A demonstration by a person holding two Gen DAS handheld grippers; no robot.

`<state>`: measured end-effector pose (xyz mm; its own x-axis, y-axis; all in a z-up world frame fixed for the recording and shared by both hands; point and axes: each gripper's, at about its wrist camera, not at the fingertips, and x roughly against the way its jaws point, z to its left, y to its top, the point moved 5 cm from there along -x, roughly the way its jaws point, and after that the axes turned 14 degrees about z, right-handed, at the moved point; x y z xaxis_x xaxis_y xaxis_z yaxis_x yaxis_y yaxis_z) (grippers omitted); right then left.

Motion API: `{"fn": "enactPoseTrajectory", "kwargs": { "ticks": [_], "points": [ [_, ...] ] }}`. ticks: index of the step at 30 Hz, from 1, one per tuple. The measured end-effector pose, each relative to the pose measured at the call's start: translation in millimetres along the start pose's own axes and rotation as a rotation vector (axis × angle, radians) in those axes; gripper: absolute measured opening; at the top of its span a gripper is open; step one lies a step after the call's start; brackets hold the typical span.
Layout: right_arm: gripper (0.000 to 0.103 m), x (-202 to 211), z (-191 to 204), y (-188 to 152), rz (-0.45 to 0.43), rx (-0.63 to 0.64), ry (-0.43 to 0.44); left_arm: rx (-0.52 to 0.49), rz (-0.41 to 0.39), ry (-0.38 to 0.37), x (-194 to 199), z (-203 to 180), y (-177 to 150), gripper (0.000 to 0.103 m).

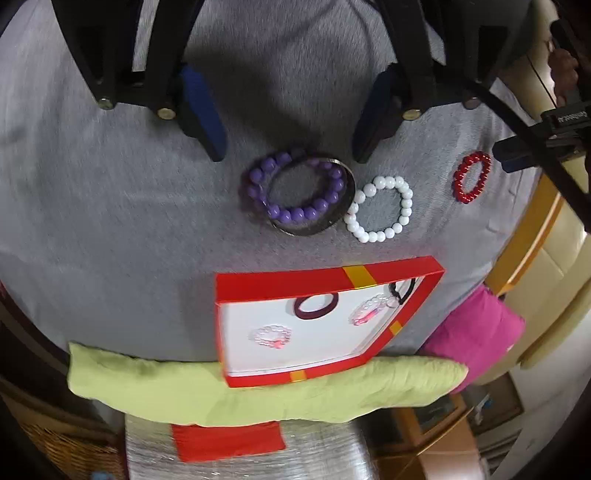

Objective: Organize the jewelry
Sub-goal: 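Move the right tool to the silver bangle and close on its rim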

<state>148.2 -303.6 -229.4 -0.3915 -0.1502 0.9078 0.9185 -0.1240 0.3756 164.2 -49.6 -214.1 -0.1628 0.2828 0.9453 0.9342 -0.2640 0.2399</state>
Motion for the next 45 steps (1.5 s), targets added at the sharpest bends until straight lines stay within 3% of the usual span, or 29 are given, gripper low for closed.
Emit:
{"fn": "enactPoseTrajectory", "kwargs": {
  "ticks": [6,8,10,13,16,21,24,26,28,29,32,36,41,43,45],
  "points": [
    [0.074,-6,5,2,-0.008,0.072,-0.033,0.013,0.001,-0.014,1,2,2,0.06],
    [0.064,-5,2,-1,-0.023,0.081,-0.045,0.01,0.0,-0.021,1,1,3,0.06],
    [0.043,-4,-1,-1,-0.033,0.078,-0.051,0.014,0.003,-0.021,1,0,3,0.061],
    [0.02,-1,-12,0,-0.036,0.037,-0.041,0.017,0.008,-0.023,0,0,2,0.06],
    [0.011,2,-29,-2,-0.041,-0.053,-0.024,0.022,0.004,-0.021,3,1,2,0.06],
    [0.011,14,-47,-7,-0.071,-0.147,-0.024,0.032,0.002,-0.027,3,3,2,0.06],
    [0.016,22,-40,-5,-0.074,-0.132,0.043,0.029,0.008,-0.026,0,1,0,0.06],
    [0.031,25,-31,-2,-0.076,-0.102,0.058,0.028,0.013,-0.03,-1,0,-1,0.061],
    [0.078,25,-17,0,-0.079,-0.044,0.027,0.028,0.013,-0.03,0,0,-1,0.061],
    [0.083,24,-12,0,-0.081,-0.019,0.004,0.029,0.011,-0.03,0,1,-1,0.06],
    [0.083,22,8,2,-0.102,0.085,-0.042,0.036,0.009,-0.034,2,3,1,0.061],
    [0.083,7,23,11,-0.062,0.187,-0.097,0.042,0.01,-0.039,3,5,1,0.06],
    [0.081,-13,21,30,-0.037,0.256,-0.19,0.053,0.015,-0.049,3,7,2,0.06],
    [0.066,-21,17,35,-0.003,0.244,-0.172,0.055,0.017,-0.053,2,8,2,0.061],
    [0.064,-24,15,38,-0.002,0.219,-0.138,0.054,0.017,-0.052,2,7,2,0.061]
  ]
}}
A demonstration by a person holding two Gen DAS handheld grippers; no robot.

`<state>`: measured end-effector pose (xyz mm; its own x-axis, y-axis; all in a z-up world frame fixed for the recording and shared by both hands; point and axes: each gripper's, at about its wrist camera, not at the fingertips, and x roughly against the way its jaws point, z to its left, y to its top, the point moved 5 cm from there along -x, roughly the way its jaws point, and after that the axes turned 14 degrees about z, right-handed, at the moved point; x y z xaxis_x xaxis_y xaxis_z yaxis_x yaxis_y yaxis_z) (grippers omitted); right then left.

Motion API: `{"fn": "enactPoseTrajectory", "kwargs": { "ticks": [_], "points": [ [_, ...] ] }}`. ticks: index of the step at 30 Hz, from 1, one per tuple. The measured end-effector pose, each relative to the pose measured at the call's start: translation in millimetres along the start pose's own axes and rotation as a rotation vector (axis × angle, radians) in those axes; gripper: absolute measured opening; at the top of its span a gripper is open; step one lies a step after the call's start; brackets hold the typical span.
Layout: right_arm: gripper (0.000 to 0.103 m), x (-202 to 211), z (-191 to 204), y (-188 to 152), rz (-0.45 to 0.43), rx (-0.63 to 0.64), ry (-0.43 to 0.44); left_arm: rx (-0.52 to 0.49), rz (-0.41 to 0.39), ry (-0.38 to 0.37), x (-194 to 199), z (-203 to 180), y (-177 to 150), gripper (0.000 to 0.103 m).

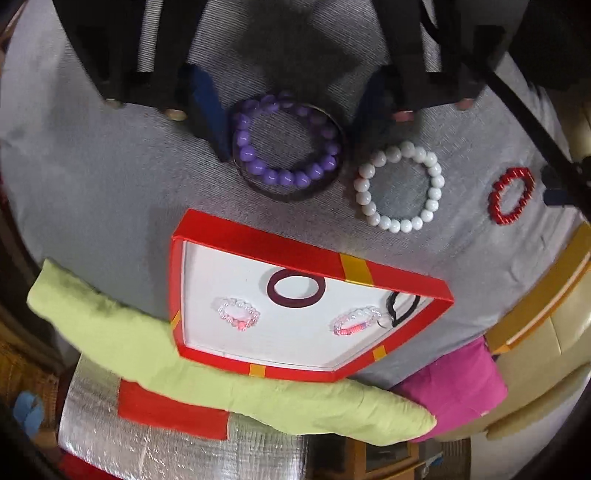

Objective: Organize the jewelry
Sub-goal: 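Move the right tool to the silver bangle and close on its rim, then lift the silver bangle with the right tool while the left grasps the red bead bracelet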

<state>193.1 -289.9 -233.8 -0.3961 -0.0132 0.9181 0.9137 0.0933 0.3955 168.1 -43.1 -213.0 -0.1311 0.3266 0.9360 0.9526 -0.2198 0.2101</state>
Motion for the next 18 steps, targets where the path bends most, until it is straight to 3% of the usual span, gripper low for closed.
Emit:
{"fn": "enactPoseTrajectory", "kwargs": {
  "ticks": [5,12,18],
  "points": [
    [0.063,8,-4,-8,-0.031,-0.05,0.027,0.001,0.001,-0.001,0,0,0,0.061],
    [0.063,47,-26,-25,-0.166,-0.163,0.117,-0.015,0.002,0.0,1,-6,-2,0.06],
    [0.063,56,-55,-47,-0.183,-0.272,0.08,-0.053,-0.007,-0.002,1,-14,-5,0.061]
  ]
}}
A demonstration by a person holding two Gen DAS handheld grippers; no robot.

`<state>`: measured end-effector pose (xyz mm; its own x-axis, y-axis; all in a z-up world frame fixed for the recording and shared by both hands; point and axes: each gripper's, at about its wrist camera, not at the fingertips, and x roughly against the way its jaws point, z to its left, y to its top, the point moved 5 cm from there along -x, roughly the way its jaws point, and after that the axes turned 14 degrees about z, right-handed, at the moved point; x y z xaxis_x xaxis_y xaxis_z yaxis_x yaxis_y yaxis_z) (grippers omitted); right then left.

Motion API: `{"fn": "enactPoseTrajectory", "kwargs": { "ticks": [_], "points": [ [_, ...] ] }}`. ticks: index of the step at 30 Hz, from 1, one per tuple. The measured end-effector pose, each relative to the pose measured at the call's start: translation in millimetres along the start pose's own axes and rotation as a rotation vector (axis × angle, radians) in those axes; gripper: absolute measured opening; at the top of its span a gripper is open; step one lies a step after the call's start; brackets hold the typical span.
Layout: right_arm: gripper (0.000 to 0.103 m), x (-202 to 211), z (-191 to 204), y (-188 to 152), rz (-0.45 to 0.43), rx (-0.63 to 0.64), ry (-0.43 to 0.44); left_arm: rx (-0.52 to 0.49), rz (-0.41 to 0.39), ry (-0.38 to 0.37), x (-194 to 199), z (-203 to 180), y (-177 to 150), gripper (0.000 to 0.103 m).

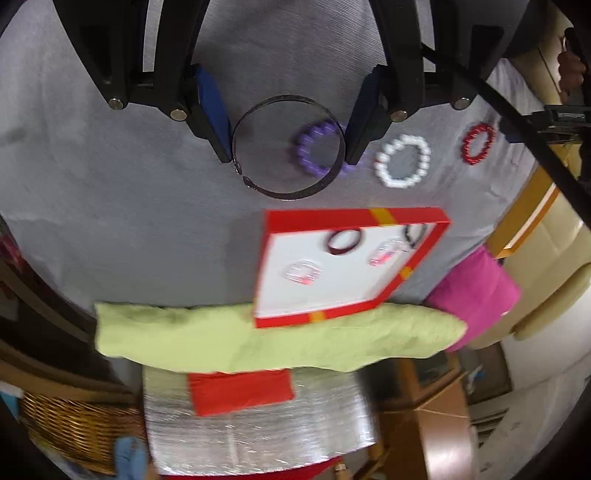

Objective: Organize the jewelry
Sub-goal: 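Lift the silver bangle with the right tool while the left grasps the red bead bracelet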

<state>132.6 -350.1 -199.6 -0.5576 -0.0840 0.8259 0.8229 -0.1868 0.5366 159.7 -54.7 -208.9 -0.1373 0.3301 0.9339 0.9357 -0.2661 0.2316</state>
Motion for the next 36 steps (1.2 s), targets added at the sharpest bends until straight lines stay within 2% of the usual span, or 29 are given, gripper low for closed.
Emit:
{"fn": "enactPoseTrajectory", "kwargs": {
  "ticks": [2,4,7,16,17,19,23,25,27,30,36],
  "points": [
    [0.063,-5,-11,-6,0.03,-0.029,-0.042,-0.007,0.0,-0.005,-1,0,0,0.061],
    [0.063,-11,-21,-14,0.064,-0.058,-0.081,-0.006,0.006,-0.021,-3,-1,-1,0.066],
    [0.063,-15,-29,-22,0.082,-0.098,-0.06,-0.002,0.015,-0.047,-6,-4,0,0.069],
    [0.064,-21,-27,-26,0.093,-0.067,-0.121,0.01,0.01,0.055,-22,-2,10,0.067],
    [0.064,-21,-27,-27,0.091,-0.066,-0.124,0.005,-0.003,0.065,-21,-3,10,0.065],
    [0.064,-20,-28,-27,0.087,-0.072,-0.122,-0.017,-0.011,0.086,-21,-6,12,0.049],
    [0.064,-18,-27,-28,0.087,-0.071,-0.125,-0.042,-0.024,0.114,-21,-10,15,0.037],
    [0.064,-18,-27,-28,0.088,-0.075,-0.125,-0.053,-0.035,0.115,-20,-13,17,0.023],
    [0.064,-18,-27,-29,0.088,-0.074,-0.127,-0.061,-0.038,0.118,-20,-16,18,0.017],
    [0.064,-18,-26,-29,0.09,-0.068,-0.135,-0.079,-0.048,0.142,-19,-21,18,0.01],
    [0.064,-17,-27,-29,0.086,-0.073,-0.133,-0.097,-0.074,0.196,-14,-24,18,0.01]
  ]
}}
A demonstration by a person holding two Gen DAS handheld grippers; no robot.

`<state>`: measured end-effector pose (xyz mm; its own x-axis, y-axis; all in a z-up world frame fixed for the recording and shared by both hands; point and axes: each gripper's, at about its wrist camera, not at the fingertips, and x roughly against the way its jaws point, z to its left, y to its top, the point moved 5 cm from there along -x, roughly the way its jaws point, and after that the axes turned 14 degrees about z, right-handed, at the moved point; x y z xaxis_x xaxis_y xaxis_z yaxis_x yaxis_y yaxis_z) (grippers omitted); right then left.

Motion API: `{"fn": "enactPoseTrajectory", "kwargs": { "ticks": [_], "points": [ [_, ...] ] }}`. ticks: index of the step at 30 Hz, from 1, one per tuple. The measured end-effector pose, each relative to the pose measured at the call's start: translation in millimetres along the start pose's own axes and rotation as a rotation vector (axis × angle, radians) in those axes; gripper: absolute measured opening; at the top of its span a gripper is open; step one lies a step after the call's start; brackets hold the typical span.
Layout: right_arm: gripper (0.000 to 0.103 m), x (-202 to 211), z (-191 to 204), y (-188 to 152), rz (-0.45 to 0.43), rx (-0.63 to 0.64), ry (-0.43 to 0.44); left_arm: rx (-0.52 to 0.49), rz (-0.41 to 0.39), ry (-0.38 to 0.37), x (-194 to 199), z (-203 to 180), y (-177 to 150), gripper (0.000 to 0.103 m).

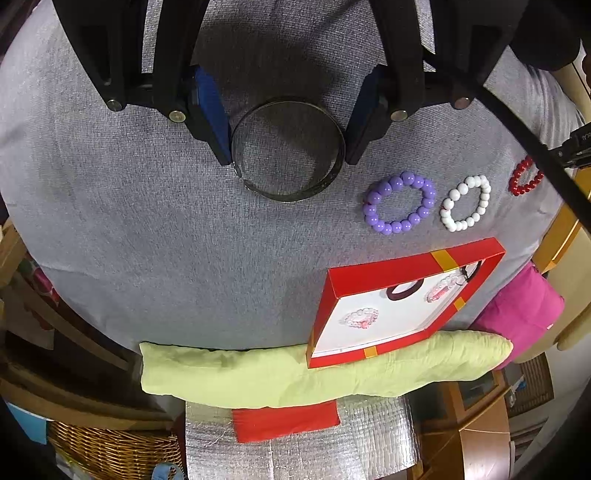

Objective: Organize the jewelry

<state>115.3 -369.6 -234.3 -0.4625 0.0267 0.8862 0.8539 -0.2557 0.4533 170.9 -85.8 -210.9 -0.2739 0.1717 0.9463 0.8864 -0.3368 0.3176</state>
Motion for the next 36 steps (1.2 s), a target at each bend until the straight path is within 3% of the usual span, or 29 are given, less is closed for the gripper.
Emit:
{"fn": "enactPoseTrajectory", "kwargs": {
  "ticks": [6,17,26,31,36],
  "points": [
    [0.064,2,1,-1,0.011,0.001,0.0,-0.013,-0.019,0.032,6,-2,1,0.01],
    [0.065,3,12,-7,0.011,0.039,-0.035,-0.022,-0.003,0.021,1,-3,0,0.01],
    [0.073,3,13,-10,0.026,0.054,-0.065,-0.032,0.01,0.016,-4,-4,-1,0.012],
    [0.074,5,11,-11,0.043,0.06,-0.069,-0.03,0.007,-0.013,-1,-2,-4,0.039],
    [0.074,6,9,-12,0.045,0.055,-0.065,-0.034,0.0,-0.036,3,-3,-4,0.046]
  ]
}}
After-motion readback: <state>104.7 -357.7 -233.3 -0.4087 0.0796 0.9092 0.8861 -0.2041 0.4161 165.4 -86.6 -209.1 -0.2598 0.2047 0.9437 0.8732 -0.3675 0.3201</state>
